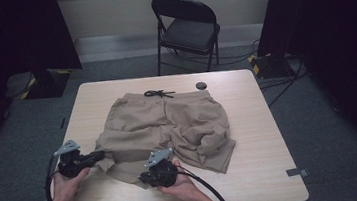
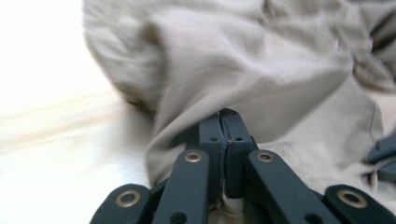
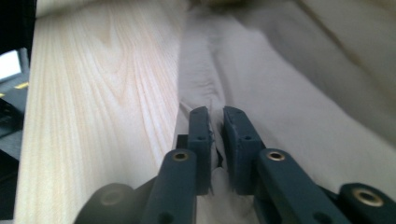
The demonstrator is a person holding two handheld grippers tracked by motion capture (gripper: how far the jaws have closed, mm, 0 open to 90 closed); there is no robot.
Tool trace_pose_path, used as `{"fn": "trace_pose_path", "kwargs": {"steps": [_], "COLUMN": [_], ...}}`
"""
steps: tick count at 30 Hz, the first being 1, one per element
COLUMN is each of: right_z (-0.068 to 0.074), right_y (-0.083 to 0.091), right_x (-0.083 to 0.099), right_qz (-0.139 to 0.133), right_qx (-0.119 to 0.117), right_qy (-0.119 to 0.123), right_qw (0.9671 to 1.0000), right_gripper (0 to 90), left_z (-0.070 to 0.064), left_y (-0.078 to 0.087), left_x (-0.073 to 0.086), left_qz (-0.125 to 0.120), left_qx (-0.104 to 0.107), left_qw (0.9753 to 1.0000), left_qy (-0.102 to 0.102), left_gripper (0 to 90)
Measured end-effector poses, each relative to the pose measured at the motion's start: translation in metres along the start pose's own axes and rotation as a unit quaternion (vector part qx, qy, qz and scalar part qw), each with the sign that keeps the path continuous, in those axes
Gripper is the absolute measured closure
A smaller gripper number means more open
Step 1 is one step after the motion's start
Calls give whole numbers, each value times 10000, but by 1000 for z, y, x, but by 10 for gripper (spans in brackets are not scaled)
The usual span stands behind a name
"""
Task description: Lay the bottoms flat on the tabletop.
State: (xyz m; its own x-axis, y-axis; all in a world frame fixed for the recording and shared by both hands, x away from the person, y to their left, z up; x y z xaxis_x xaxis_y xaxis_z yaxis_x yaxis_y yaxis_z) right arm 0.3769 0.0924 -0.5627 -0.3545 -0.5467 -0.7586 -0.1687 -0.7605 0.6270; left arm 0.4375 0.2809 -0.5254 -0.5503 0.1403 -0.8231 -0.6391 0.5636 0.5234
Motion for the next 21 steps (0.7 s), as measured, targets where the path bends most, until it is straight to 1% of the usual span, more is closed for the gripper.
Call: {"fn": "trace_pose_path", "kwargs": {"steps": [1,3,4,5,6,8,10,11,12,13,14,17,18,19,21], "right_z": [0,-1,-2,-2,-5,-11,-13,-15,-15,-14,-13,-10,-4,0,8], "right_y": [2,9,13,18,24,33,36,43,43,45,49,60,64,67,70], "right_x": [1,3,3,4,4,-1,-3,-4,-4,-4,-1,8,14,18,26], "right_qz": [-8,-17,-32,-39,-78,-261,-251,-207,-207,-174,-89,-65,-57,-33,33], "right_qx": [-38,-79,-96,-130,-111,-151,-131,-104,-104,-119,-97,-160,-232,-267,-331], "right_qy": [-16,-72,-87,-94,-91,-295,-306,-245,-245,-215,-132,-179,-202,-181,-114], "right_qw": [10000,9999,9999,9999,9999,9991,9991,9994,9994,9995,9998,9997,9995,9995,9994], "right_gripper": [850,864,867,869,870,873,873,873,873,873,873,873,873,873,873], "left_z": [3,8,9,7,7,7,6,3,3,2,0,-6,-9,-11,-17], "left_y": [4,12,14,15,15,16,15,15,15,16,17,19,20,19,14], "left_x": [-2,-3,-3,-2,-2,-1,-2,-2,-2,-3,-5,-13,-15,-15,-13], "left_qz": [-80,-137,-145,-134,-107,-91,-102,-90,-90,-104,-146,-337,-363,-350,-221], "left_qx": [-22,-33,-19,82,103,131,166,216,216,257,288,453,538,567,597], "left_qw": [9999,9998,9999,9999,9999,9999,9998,9997,9997,9996,9995,9984,9979,9978,9980], "left_qy": [73,103,86,68,18,43,48,6,6,-13,14,75,62,32,-46], "left_gripper": [891,892,892,891,890,890,877,853,821,821,776,669,636,620,610]}}
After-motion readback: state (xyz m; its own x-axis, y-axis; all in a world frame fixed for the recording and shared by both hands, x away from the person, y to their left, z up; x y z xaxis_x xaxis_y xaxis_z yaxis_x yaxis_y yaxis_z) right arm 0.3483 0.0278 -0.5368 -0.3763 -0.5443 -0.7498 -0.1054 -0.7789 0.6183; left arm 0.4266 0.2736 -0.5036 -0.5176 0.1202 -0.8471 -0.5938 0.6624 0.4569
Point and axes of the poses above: each handheld gripper's, and its own axes: y roughly backward along the jaws, x roughly out of its underside, z roughly to its left, the point moved 10 cm from there along -y, roughly forward along the jaws, and after that the axes turned 2 degrees about -x, right-handed, at the moved point
